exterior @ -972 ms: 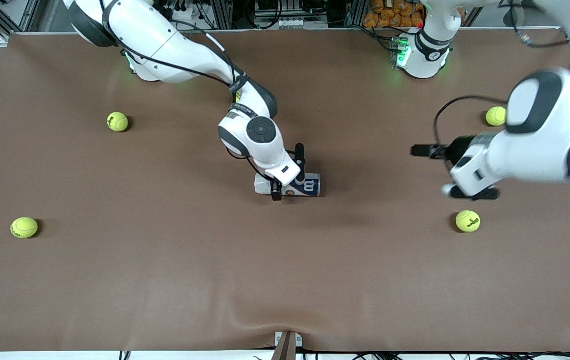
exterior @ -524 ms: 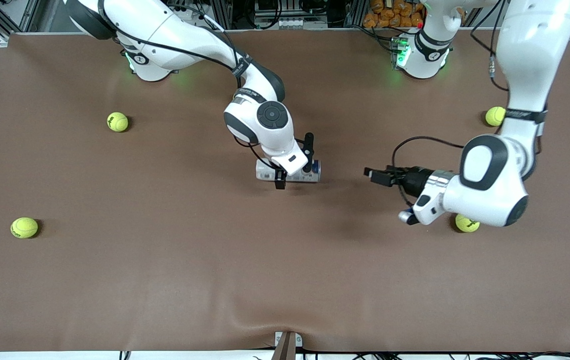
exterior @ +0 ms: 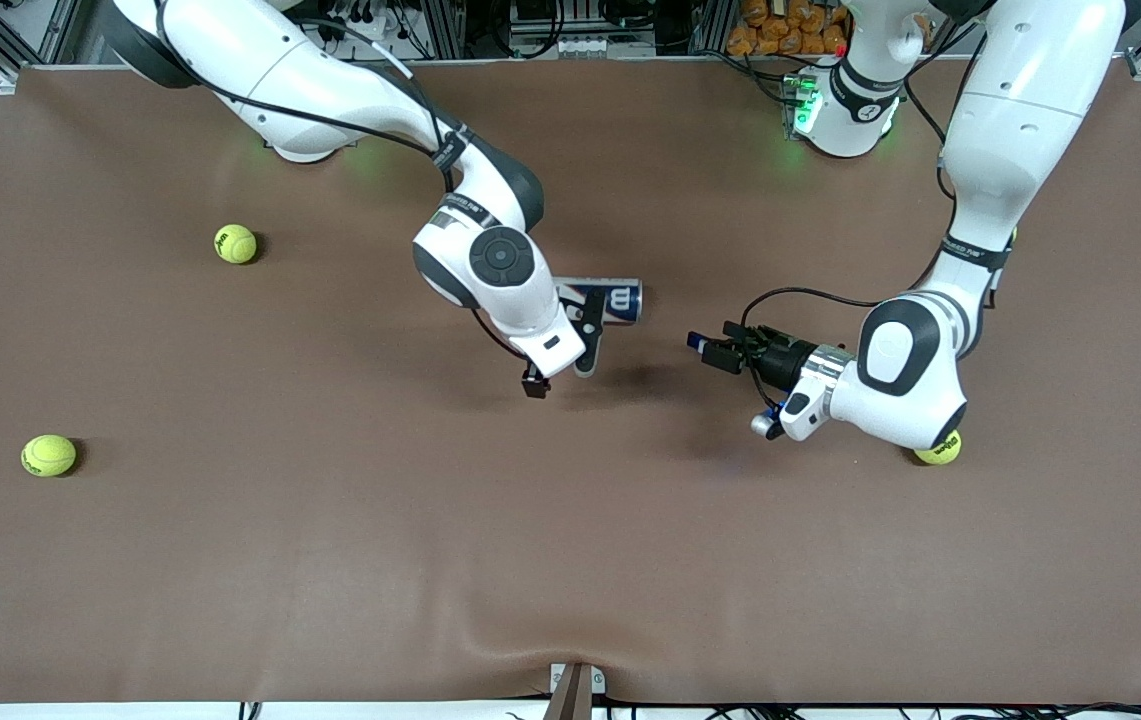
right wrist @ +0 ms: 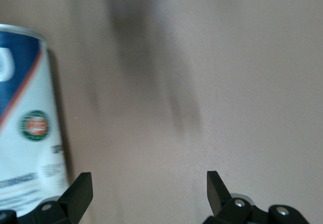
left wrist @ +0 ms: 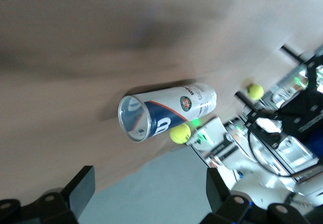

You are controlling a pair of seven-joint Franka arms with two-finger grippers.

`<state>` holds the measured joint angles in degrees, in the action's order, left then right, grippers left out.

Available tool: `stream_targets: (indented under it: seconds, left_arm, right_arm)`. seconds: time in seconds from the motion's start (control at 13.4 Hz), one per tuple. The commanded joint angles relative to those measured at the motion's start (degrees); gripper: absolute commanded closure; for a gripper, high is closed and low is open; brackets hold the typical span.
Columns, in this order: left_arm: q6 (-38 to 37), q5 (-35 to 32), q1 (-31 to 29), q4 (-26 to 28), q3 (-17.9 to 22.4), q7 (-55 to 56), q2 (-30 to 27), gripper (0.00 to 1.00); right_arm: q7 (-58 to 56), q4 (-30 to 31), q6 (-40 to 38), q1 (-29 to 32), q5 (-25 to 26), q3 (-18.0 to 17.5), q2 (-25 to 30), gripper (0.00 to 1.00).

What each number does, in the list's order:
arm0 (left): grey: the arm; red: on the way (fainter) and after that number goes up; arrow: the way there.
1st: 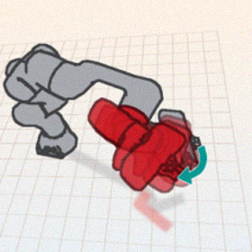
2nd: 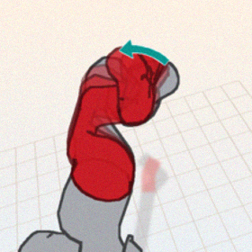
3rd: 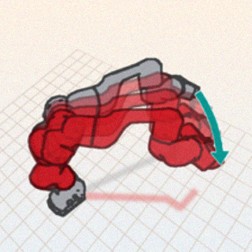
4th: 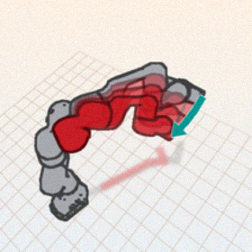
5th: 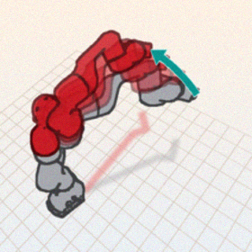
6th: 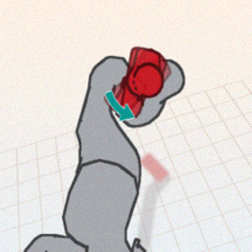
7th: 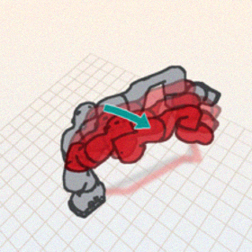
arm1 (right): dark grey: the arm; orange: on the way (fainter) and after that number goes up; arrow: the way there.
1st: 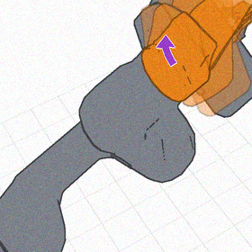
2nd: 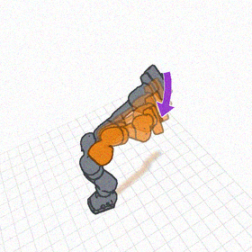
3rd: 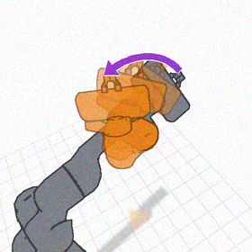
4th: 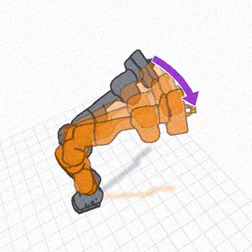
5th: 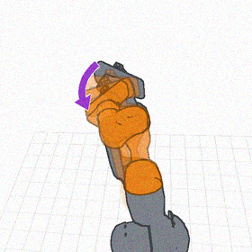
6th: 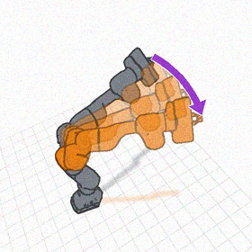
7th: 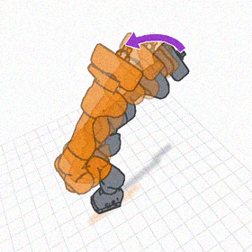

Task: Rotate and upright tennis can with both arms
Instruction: 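Grasp the can's end with the left gripper while the right gripper withdraws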

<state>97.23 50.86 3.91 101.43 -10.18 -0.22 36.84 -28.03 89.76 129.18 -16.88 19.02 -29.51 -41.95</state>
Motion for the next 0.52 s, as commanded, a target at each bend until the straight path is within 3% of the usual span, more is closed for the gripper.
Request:
stream_targets:
  seconds: [0.0,0.45]
  left_arm:
    - [1.0,6.6,-2.8,8.3,-0.2,-9.7,-1.4,0.03]
    - [3.3,14.0,-2.0,15.4,-0.2,-13.4,-2.6,0.07]
  right_arm:
    - [0.9,0.2,-0.7,4.0,0.6,-1.8,0.2,0.0]
    - [1.2,0.2,-1.1,13.3,0.6,-2.4,1.2,0.0]
